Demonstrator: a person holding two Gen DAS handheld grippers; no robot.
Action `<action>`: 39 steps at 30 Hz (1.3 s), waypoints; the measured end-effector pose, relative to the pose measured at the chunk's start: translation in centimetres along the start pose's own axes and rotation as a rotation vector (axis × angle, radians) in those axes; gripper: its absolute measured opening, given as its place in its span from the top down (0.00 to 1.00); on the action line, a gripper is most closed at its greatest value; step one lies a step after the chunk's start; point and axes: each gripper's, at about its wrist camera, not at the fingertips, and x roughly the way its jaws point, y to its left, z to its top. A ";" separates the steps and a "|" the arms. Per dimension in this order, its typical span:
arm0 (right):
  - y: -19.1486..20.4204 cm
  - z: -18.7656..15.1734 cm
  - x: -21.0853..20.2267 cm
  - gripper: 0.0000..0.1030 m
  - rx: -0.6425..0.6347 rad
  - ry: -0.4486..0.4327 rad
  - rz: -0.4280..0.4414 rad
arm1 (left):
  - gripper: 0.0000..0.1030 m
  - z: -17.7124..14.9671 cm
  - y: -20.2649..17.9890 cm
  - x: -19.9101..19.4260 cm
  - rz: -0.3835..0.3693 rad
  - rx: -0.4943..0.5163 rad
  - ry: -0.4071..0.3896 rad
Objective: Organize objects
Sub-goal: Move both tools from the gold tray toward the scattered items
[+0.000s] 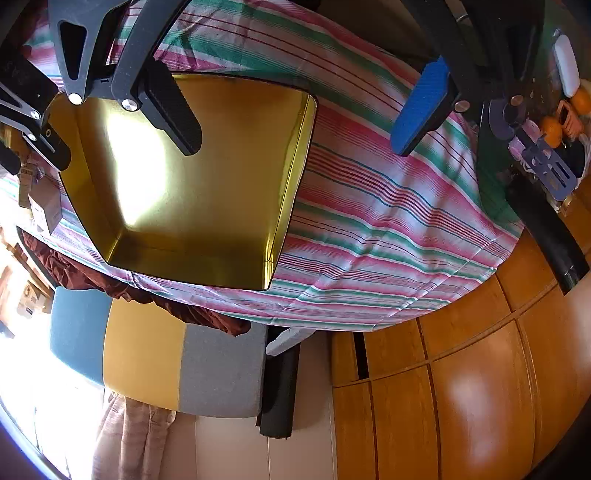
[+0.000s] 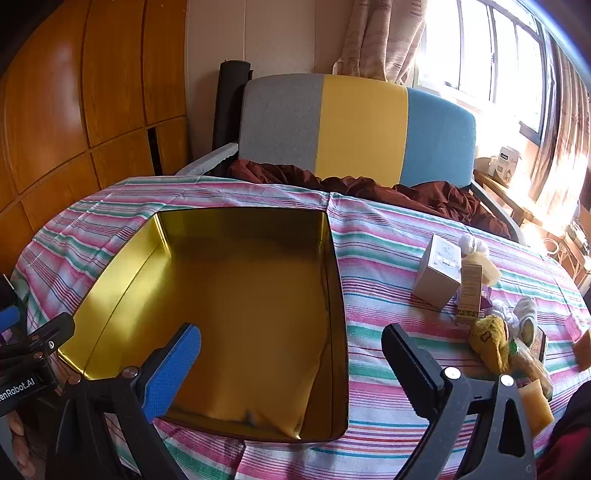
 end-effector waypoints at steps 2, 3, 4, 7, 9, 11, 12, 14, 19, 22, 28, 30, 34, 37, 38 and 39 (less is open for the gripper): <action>-0.1 0.0 0.1 0.03 0.000 0.001 -0.002 | 0.00 0.0 -0.2 0.0 -0.004 0.006 0.002; -0.1 0.0 0.1 0.03 0.001 0.002 -0.002 | 0.00 0.1 -0.3 0.1 -0.005 0.008 0.004; -0.2 0.0 0.1 0.03 0.002 0.003 -0.001 | 0.00 0.0 -0.4 0.1 -0.007 0.010 0.003; -0.4 0.0 0.2 0.03 0.003 0.006 -0.002 | 0.00 -0.1 -0.5 0.1 -0.017 0.017 0.007; -0.5 0.1 0.3 0.03 0.003 0.008 0.000 | 0.00 -0.1 -0.7 0.2 -0.022 0.020 0.010; -0.6 0.2 0.3 0.03 0.002 0.009 0.000 | 0.00 0.0 -1.0 0.2 -0.021 0.027 0.013; -0.8 0.2 0.3 0.03 0.002 0.008 -0.003 | 0.00 0.0 -1.1 0.3 -0.021 0.032 0.015; -1.2 0.3 0.4 0.03 0.008 0.010 -0.002 | 0.00 0.0 -1.3 0.3 -0.021 0.039 0.015; -2.6 0.7 0.9 0.03 0.024 0.032 -0.004 | 0.00 -0.1 -1.9 0.2 -0.054 0.061 0.007; -4.0 1.0 1.2 0.03 0.047 0.047 -0.018 | 0.00 0.1 -2.0 0.4 -0.126 0.042 0.027; -7.5 2.0 1.3 0.03 0.099 0.068 -0.039 | 0.00 0.1 -3.0 0.7 -0.165 0.046 0.041; -9.1 2.4 1.4 0.03 0.140 0.084 -0.037 | 0.00 -0.1 -3.6 0.7 -0.166 0.067 0.038; -13.4 3.5 1.3 0.03 0.223 0.101 -0.049 | 0.00 0.1 -4.1 0.6 -0.201 0.082 0.036; -17.9 4.6 1.1 0.03 0.305 0.092 -0.079 | 0.00 0.5 -4.5 0.6 -0.247 0.059 0.036; -19.7 4.8 1.0 0.03 0.326 0.080 -0.109 | 0.00 0.7 -4.7 0.6 -0.269 0.052 0.037; -21.3 5.0 0.9 0.03 0.345 0.065 -0.139 | 0.00 0.9 -4.8 0.6 -0.288 0.041 0.035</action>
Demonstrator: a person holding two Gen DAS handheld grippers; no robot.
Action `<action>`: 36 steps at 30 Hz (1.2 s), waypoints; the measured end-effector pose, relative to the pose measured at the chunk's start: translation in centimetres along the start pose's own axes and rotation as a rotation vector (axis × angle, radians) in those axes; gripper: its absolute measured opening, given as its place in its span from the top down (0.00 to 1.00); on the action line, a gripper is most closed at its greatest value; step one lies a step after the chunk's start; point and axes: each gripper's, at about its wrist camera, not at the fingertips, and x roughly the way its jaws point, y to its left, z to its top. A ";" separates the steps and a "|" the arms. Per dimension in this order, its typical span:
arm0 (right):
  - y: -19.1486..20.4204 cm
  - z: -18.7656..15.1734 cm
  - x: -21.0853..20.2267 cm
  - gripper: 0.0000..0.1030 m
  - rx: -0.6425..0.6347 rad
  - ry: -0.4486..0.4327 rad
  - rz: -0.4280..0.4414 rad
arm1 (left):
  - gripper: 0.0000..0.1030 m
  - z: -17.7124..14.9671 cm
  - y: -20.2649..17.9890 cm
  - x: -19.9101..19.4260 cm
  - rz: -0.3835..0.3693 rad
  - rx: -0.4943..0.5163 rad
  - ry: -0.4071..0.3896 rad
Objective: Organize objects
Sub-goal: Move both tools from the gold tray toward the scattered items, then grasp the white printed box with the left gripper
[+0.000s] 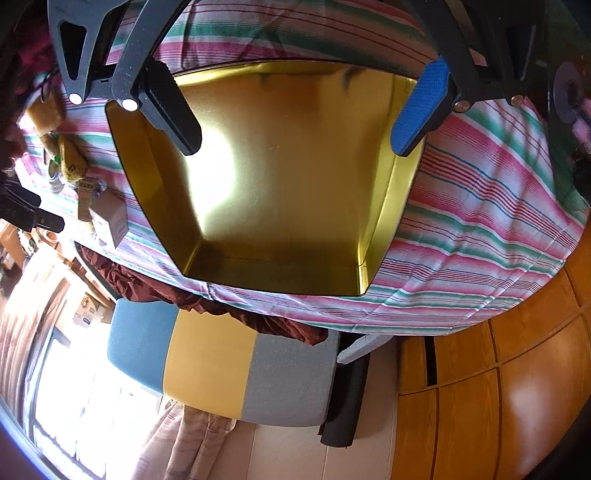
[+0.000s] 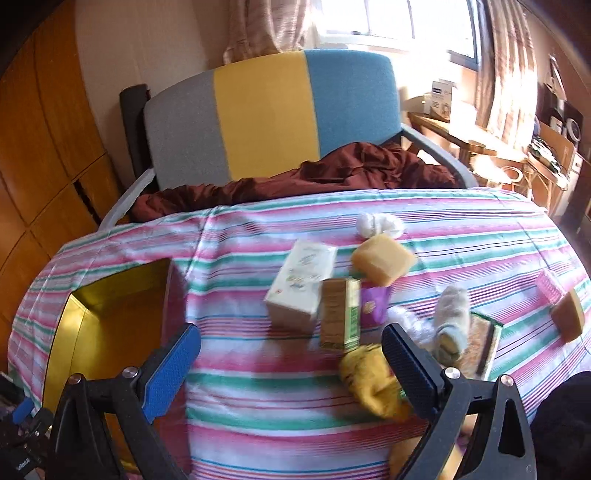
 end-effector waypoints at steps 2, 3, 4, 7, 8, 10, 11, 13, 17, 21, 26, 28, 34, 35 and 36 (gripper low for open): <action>-3.2 1.2 0.4 0.03 0.051 -0.029 -0.045 | 0.00 0.4 -0.6 0.0 -0.024 0.000 -0.008; -4.7 1.6 0.7 0.03 0.077 -0.040 -0.065 | 0.00 0.6 -1.1 0.1 -0.035 0.010 -0.007; -6.3 1.9 1.1 0.03 0.103 -0.047 -0.090 | 0.00 0.9 -1.5 0.1 -0.049 0.019 -0.005; -10.0 1.7 2.1 0.03 0.186 -0.057 -0.126 | 0.00 1.5 -3.4 0.4 -0.083 0.056 -0.004; -11.1 1.5 2.4 0.03 0.219 -0.060 -0.127 | 0.00 1.7 -4.0 0.5 -0.092 0.069 -0.009; -12.9 1.2 2.9 0.03 0.307 -0.041 -0.102 | 0.00 2.2 -5.5 0.6 -0.105 0.104 -0.025; -13.5 1.2 3.0 0.03 0.344 -0.032 -0.080 | 0.00 2.5 -6.4 0.6 -0.105 0.128 -0.036; -14.1 1.2 3.2 0.03 0.373 -0.030 -0.070 | 0.00 3.1 -7.8 0.9 -0.115 0.168 -0.043; -14.2 0.9 3.4 0.03 0.385 -0.003 -0.046 | 0.00 4.5 -10.9 2.1 -0.178 0.198 -0.023; -14.6 0.7 3.5 0.03 0.403 0.007 -0.036 | 0.00 5.8 -14.6 4.4 -0.172 0.256 0.044; -15.1 0.7 3.5 0.03 0.425 0.012 -0.015 | 0.00 7.6 -19.2 7.0 -0.160 0.321 0.069; -15.0 0.7 3.3 0.03 0.422 0.008 -0.006 | 0.00 8.4 -21.1 8.2 -0.173 0.348 0.090; -15.1 0.8 2.8 0.03 0.425 -0.016 0.014 | 0.00 9.9 -27.3 12.8 -0.218 0.439 0.150; -15.3 0.8 2.9 0.03 0.434 -0.016 0.019 | 0.00 10.1 -28.2 13.5 -0.218 0.451 0.159; -15.5 0.8 2.9 0.03 0.445 -0.013 0.024 | 0.00 10.2 -29.1 14.3 -0.223 0.461 0.169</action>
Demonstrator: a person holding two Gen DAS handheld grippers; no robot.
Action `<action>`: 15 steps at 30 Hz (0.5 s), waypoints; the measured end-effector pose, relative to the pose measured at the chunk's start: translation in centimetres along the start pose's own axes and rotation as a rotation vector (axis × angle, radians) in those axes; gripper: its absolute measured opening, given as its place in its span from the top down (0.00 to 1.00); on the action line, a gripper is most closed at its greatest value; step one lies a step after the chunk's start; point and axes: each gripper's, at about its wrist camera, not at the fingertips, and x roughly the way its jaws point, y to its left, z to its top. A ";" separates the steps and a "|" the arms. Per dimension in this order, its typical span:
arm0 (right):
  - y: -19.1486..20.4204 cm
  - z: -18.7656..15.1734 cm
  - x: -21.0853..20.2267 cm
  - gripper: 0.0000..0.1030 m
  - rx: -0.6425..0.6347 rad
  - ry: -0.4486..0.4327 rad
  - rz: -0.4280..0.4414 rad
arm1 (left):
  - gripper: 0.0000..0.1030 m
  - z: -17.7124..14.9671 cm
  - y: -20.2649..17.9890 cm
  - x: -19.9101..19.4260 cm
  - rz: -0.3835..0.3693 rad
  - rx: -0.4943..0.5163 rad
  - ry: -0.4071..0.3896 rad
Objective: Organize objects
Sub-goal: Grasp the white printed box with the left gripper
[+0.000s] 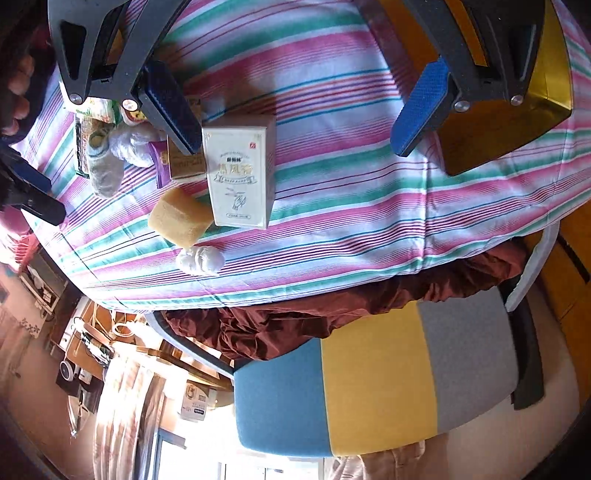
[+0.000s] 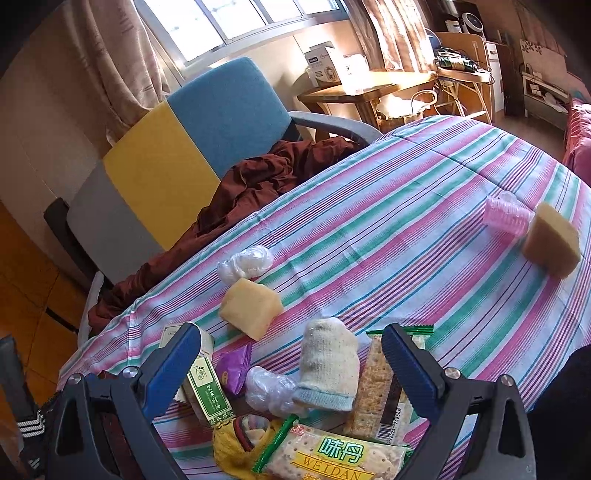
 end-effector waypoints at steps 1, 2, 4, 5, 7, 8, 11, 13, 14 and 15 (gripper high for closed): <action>-0.2 0.0 0.1 0.03 0.011 0.005 0.004 | 0.00 0.5 -0.5 0.6 -0.010 0.007 0.004; -0.4 0.1 0.1 0.03 0.021 0.010 0.008 | 0.00 1.0 -0.9 1.3 -0.017 0.016 0.010; -0.7 0.1 0.2 0.03 0.035 0.018 0.010 | 0.00 2.0 -1.8 2.6 -0.026 0.031 0.018; -0.8 0.1 0.2 0.03 0.040 0.019 0.012 | 0.00 2.4 -2.2 3.3 -0.032 0.037 0.027; -1.0 0.2 0.2 0.03 0.050 0.013 0.010 | 0.00 3.2 -2.9 5.1 -0.032 0.050 0.061; -1.1 0.3 0.2 0.03 0.056 0.009 0.007 | 0.01 3.4 -3.1 5.8 -0.036 0.050 0.077; -1.7 0.4 0.2 0.03 0.084 0.010 0.008 | 0.03 3.6 -3.5 7.8 -0.046 0.049 0.120; -2.0 0.5 0.4 0.03 0.099 0.014 0.007 | 0.09 3.6 -3.5 9.2 -0.044 0.057 0.148; -2.1 0.5 0.4 0.03 0.102 0.016 0.006 | 0.15 3.5 -3.4 9.6 -0.047 0.056 0.162; -2.1 0.5 0.4 0.03 0.103 0.017 0.004 | 0.19 3.3 -3.2 10.0 -0.057 0.045 0.178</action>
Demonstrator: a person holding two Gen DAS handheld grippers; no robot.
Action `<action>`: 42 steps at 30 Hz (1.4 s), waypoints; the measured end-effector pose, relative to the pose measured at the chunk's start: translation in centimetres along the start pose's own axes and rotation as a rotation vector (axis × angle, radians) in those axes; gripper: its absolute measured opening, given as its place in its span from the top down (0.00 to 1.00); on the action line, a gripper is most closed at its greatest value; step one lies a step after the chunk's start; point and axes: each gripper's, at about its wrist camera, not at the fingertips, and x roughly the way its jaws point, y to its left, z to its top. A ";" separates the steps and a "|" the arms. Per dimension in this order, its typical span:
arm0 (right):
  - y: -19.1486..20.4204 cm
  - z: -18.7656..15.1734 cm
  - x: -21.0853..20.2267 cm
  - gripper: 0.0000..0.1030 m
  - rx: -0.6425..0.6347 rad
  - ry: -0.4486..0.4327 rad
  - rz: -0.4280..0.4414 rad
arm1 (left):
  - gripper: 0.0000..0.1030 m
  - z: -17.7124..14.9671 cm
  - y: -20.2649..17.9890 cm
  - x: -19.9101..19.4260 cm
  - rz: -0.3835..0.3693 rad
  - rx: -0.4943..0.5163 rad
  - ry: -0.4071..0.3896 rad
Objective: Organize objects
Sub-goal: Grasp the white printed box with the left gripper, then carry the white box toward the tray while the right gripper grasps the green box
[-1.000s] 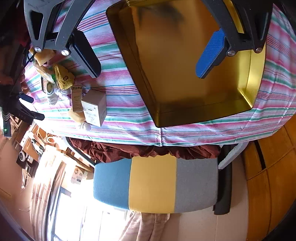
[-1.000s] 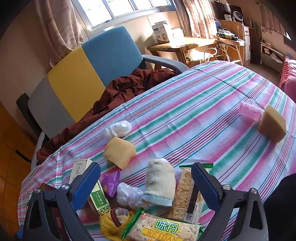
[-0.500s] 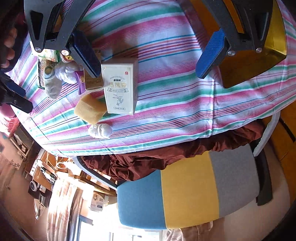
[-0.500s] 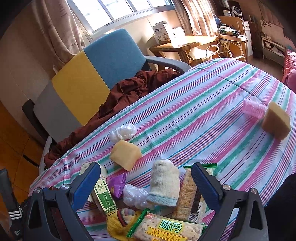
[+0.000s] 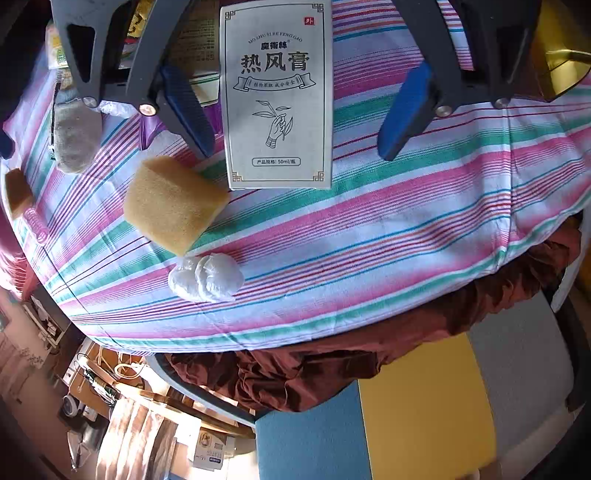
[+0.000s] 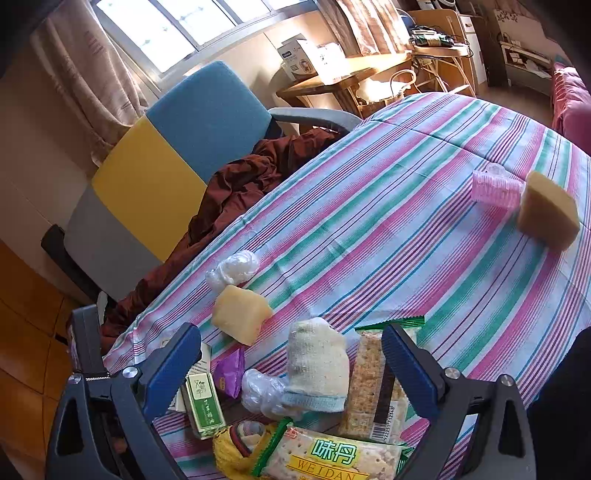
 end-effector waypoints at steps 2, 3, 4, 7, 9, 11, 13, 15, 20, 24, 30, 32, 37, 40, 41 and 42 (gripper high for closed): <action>0.1 0.0 0.1 0.03 -0.004 0.002 -0.003 | 0.30 -0.5 0.9 0.6 -0.032 -0.041 0.031; 0.1 -0.1 0.1 0.03 -0.008 0.001 -0.007 | 0.32 -0.8 1.5 0.7 -0.049 -0.067 0.044; 0.2 -0.1 0.1 0.03 -0.011 0.001 -0.012 | 0.34 -1.2 2.0 0.8 -0.062 -0.089 0.052; 0.2 -0.1 0.2 0.03 -0.018 0.001 -0.022 | 0.43 -2.5 3.1 0.2 -0.059 -0.117 0.031; 0.2 -0.2 0.3 0.03 -0.024 0.003 -0.029 | 0.44 -3.2 3.6 -0.2 -0.051 -0.134 0.030; 0.4 -0.2 0.4 0.03 -0.033 0.007 -0.031 | 0.46 -3.9 4.0 -0.8 -0.052 -0.151 0.025; 0.6 -0.3 0.5 0.03 -0.049 0.014 -0.024 | 0.49 -4.7 4.2 -1.6 -0.040 -0.161 0.017; 1.0 -0.4 0.8 0.03 -0.067 0.027 -0.018 | 0.49 -5.5 4.5 -2.4 -0.025 -0.172 0.002; 1.7 -0.7 1.1 0.03 -0.109 0.051 -0.013 | 0.49 -8.2 3.3 -3.5 0.011 -0.145 0.007; 1.6 -0.6 1.0 0.03 -0.103 0.045 -0.015 | 0.49 -10.5 1.9 -4.2 0.025 -0.133 0.013; 1.7 -0.5 0.5 0.04 -0.090 0.038 0.046 | 0.49 -12.5 0.4 -5.3 0.024 -0.107 0.025; 1.8 -0.4 0.3 0.04 -0.081 0.036 0.090 | 0.49 -12.7 -0.3 -5.6 0.029 -0.066 0.019; 1.6 -0.4 0.3 0.04 -0.038 0.061 0.183 | 0.49 -11.8 -0.8 -5.5 0.088 0.028 -0.039; 1.8 -0.5 0.4 0.04 -0.043 0.074 0.177 | 0.50 -10.9 0.7 -4.1 0.051 -0.054 -0.023; 1.8 -0.5 0.5 0.04 -0.040 0.078 0.185 | 0.50 -10.8 1.0 -4.1 0.052 -0.067 -0.035; 1.8 -0.5 0.5 0.04 -0.039 0.082 0.197 | 0.50 -10.8 1.2 -4.1 0.047 -0.073 -0.043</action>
